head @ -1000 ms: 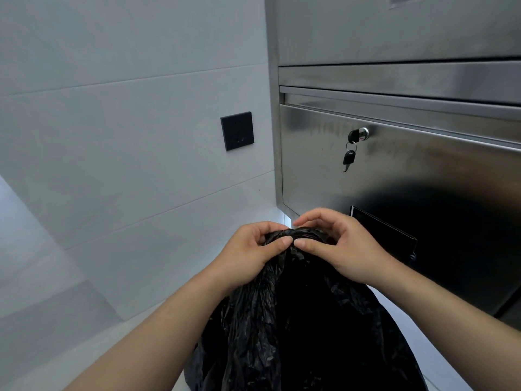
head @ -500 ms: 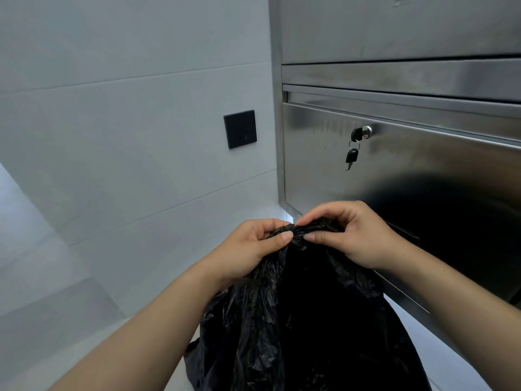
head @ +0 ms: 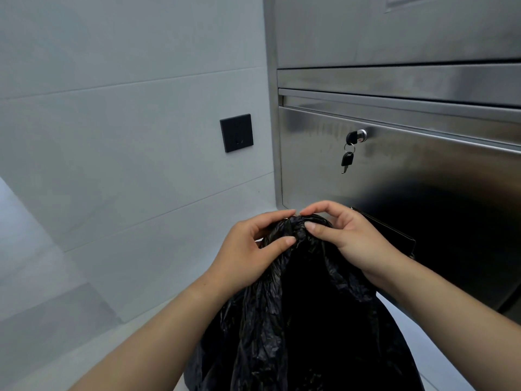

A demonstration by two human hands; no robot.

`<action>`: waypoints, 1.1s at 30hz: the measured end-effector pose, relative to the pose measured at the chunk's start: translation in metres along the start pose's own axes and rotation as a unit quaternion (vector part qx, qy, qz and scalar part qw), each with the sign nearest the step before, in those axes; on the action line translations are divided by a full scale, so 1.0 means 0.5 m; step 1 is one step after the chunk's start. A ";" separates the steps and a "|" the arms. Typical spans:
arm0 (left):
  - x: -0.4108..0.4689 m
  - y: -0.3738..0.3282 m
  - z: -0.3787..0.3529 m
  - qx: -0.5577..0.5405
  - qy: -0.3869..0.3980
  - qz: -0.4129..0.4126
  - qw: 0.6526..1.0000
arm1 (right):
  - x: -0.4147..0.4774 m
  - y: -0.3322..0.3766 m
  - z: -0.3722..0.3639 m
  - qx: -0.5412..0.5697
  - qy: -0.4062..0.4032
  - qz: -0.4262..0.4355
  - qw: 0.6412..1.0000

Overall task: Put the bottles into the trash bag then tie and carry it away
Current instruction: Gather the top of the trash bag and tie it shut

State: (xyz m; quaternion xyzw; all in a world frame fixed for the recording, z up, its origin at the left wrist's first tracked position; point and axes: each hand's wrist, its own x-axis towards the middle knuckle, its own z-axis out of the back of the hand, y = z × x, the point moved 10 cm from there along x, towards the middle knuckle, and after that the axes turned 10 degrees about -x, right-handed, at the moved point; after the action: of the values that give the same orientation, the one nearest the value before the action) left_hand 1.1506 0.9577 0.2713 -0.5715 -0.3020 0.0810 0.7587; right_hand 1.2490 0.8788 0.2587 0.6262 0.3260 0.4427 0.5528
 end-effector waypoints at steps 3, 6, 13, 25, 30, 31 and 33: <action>-0.004 -0.011 -0.004 0.023 -0.002 -0.028 0.999 | -0.001 -0.010 0.002 0.017 -0.004 -0.020 1.000; -0.007 -0.015 0.007 0.044 -0.048 -0.046 0.997 | 0.000 -0.016 -0.006 0.024 0.010 -0.029 0.999; -0.005 0.020 0.031 -0.014 -0.109 0.023 0.994 | 0.004 0.021 0.002 -0.202 -0.021 0.068 0.977; -0.016 0.046 0.016 -0.084 -0.103 0.116 0.984 | -0.023 0.078 0.012 -0.367 -0.154 0.185 0.899; -0.007 0.044 0.004 -0.132 -0.074 0.129 0.980 | -0.017 0.068 0.024 -0.333 -0.176 0.160 0.912; -0.006 0.044 0.004 -0.132 -0.069 0.129 0.980 | -0.015 0.061 0.029 -0.320 -0.181 0.145 0.919; -0.004 0.039 0.001 -0.116 -0.044 0.124 0.984 | -0.010 0.046 0.036 -0.282 -0.183 0.118 0.934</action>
State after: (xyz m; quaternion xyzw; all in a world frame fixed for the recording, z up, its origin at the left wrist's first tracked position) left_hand 1.1528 0.9636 0.2528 -0.6847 -0.2689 0.1642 0.6572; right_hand 1.2615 0.8629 0.2804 0.5487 0.0051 0.4559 0.7008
